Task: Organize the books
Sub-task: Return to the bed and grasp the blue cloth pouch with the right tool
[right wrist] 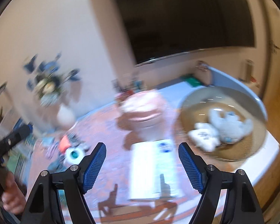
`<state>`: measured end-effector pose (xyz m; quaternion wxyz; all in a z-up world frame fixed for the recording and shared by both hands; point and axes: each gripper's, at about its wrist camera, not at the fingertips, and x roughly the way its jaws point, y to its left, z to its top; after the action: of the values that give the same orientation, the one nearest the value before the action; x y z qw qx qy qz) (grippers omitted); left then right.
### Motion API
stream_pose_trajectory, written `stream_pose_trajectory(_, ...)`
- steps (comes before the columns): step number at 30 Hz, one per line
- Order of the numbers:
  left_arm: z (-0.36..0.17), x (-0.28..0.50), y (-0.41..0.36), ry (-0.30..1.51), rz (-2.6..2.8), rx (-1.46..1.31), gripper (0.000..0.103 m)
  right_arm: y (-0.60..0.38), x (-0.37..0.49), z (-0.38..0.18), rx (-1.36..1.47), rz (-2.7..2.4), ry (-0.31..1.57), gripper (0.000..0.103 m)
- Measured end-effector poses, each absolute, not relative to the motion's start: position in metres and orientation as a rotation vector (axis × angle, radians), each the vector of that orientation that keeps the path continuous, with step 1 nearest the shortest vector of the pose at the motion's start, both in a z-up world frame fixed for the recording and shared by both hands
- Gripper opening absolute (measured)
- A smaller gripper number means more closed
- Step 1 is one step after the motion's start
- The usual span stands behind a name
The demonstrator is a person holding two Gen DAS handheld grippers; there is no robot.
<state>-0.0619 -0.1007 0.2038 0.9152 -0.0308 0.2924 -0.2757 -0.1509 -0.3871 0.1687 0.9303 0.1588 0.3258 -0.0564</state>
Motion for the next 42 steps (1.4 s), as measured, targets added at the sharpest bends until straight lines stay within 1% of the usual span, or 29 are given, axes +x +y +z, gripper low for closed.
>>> stream_pose_trajectory(6,0.180,-0.061,0.002,0.636,-0.354,-0.150,0.083,-0.311,-0.129,0.163,0.226,0.028,0.690,0.079)
stream_pose_trajectory(12,0.141,-0.055,0.047,0.700,-0.280,-0.219,0.083,-0.245,-0.106,0.144,0.144,0.153,0.748,0.078)
stream_pose_trajectory(21,0.077,-0.038,0.052,0.838,-0.289,-0.200,0.083,-0.203,-0.080,0.087,0.182,0.256,0.924,0.078)
stream_pose_trajectory(25,0.055,-0.030,0.056,0.880,-0.300,-0.232,0.083,-0.193,-0.072,0.076,0.188,0.288,0.951,0.078)
stream_pose_trajectory(34,0.043,-0.024,0.060,0.897,-0.355,-0.249,0.083,-0.138,-0.034,0.066,0.085,0.397,0.954,0.078)
stream_pose_trajectory(38,0.042,-0.020,0.061,0.904,-0.384,-0.260,0.083,-0.124,-0.012,0.052,0.087,0.428,0.999,0.078)
stream_pose_trajectory(39,0.041,-0.019,0.061,0.906,-0.396,-0.266,0.083,-0.123,-0.007,0.047,0.111,0.448,1.018,0.075)
stream_pose_trajectory(41,0.040,-0.017,0.059,0.912,-0.415,-0.271,0.083,-0.120,-0.002,0.040,0.154,0.497,1.041,0.060)
stream_pose_trajectory(42,0.040,-0.016,0.058,0.916,-0.419,-0.267,0.083,-0.119,-0.002,0.038,0.160,0.508,1.045,0.055)
